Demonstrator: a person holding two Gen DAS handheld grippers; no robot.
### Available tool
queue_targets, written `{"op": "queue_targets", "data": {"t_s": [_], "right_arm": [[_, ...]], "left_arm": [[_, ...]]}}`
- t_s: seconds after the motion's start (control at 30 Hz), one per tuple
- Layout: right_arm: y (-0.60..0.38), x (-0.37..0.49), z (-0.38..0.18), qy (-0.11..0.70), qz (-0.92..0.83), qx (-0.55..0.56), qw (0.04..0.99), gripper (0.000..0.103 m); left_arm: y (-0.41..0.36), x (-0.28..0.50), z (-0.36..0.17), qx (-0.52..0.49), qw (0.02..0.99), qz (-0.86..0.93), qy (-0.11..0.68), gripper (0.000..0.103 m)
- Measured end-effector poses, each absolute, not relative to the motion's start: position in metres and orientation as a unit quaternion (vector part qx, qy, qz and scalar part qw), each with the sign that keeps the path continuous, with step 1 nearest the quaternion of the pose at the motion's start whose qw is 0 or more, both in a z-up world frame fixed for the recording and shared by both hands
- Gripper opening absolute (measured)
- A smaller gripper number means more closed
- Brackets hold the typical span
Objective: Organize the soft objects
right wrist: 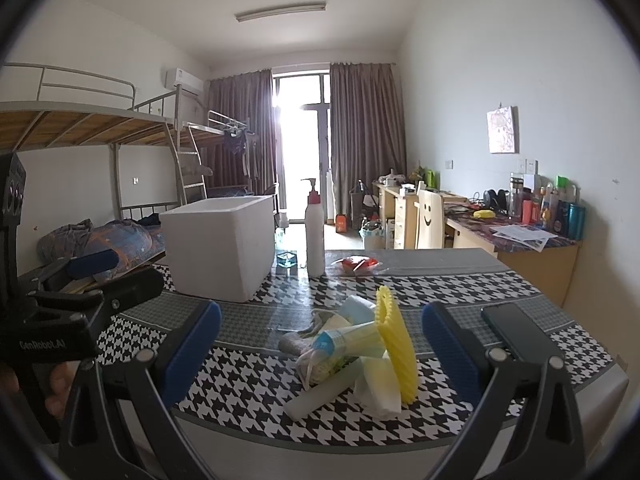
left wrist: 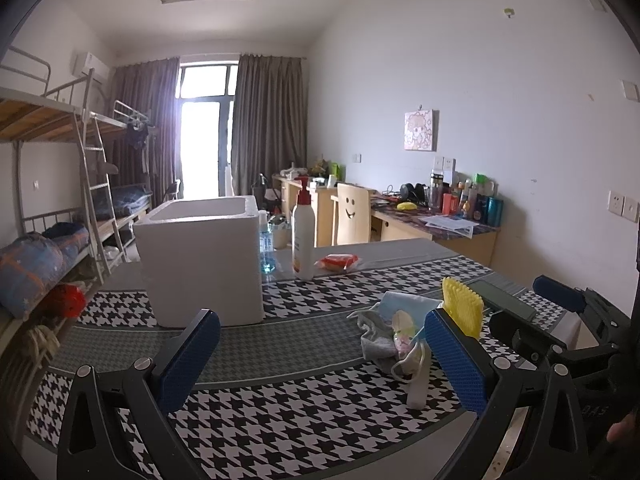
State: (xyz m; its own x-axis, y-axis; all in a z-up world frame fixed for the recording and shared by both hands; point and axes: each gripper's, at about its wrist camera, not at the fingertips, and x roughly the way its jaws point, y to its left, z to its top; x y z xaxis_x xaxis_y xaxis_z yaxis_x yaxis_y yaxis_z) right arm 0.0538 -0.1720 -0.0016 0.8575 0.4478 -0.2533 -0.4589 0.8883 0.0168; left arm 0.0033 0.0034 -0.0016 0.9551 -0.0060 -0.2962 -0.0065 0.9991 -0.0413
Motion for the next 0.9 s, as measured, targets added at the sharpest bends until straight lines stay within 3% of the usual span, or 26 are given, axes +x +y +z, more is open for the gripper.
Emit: {"op": "queue_targets", "data": {"t_s": [0.9], "right_arm": [[-0.169,0.058,-0.001,0.132,0.239,-0.018,0.962,0.102]], "left_arm": [[0.004,0.012,-0.004,-0.024,0.986,-0.012,0.164,0.102]]}}
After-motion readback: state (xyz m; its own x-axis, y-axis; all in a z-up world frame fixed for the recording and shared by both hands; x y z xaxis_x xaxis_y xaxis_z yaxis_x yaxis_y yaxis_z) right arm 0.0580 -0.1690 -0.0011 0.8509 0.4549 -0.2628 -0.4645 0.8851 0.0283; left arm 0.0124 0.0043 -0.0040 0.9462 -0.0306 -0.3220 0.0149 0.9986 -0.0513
